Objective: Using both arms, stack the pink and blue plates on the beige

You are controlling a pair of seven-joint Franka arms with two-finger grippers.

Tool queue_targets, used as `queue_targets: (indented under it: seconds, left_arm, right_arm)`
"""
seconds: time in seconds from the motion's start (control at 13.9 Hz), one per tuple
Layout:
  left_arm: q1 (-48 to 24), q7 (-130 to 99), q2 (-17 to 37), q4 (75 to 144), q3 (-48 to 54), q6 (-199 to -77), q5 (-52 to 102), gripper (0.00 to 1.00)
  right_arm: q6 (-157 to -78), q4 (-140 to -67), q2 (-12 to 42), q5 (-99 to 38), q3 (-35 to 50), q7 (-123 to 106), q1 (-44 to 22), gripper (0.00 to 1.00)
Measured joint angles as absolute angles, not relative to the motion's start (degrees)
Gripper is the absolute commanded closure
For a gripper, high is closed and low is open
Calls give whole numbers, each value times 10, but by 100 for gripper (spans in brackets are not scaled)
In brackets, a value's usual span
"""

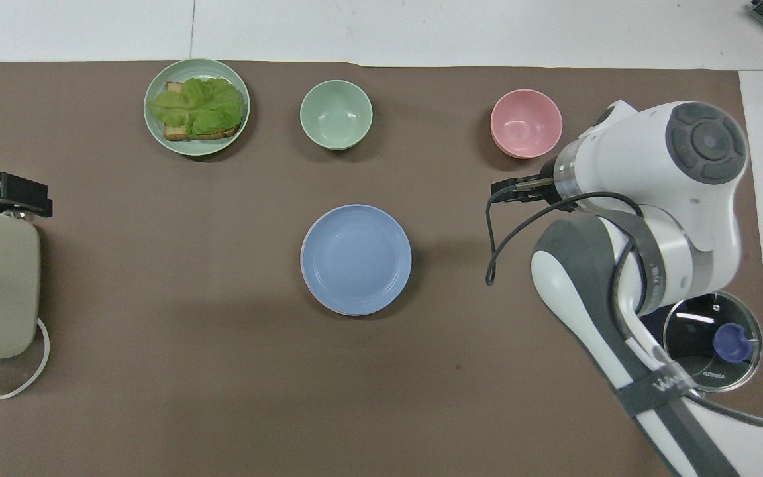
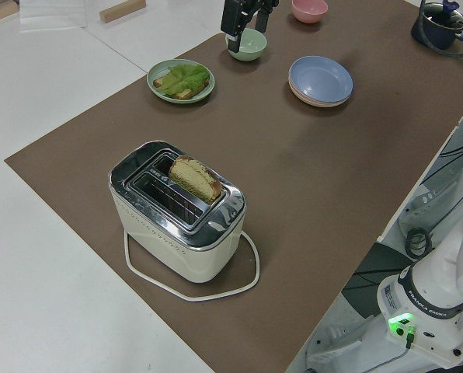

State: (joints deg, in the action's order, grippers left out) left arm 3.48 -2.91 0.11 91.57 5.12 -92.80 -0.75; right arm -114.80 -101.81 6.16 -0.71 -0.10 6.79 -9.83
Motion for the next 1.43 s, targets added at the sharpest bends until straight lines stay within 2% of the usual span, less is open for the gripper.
queue_targets:
  seconds: [0.43,0.86,1.08,1.43]
  left_arm:
    - [35,-29,1,916,51,-928,-7,0]
    - [35,-29,1,916,51,-928,-8,0]
    - [35,-29,1,916,51,-928,-8,0]
    - [35,-29,1,916,51,-928,-7,0]
  right_arm:
    - [-1034,-988,-7,-6,-5,68,-35,0]
    - [-921,-910,-20,-6,-15,96,-33,0]
    - [-891,-891,-35,-6,-39,96,-30,0]
    - [-881,-921,-62,-6,-51,93,-27,0]
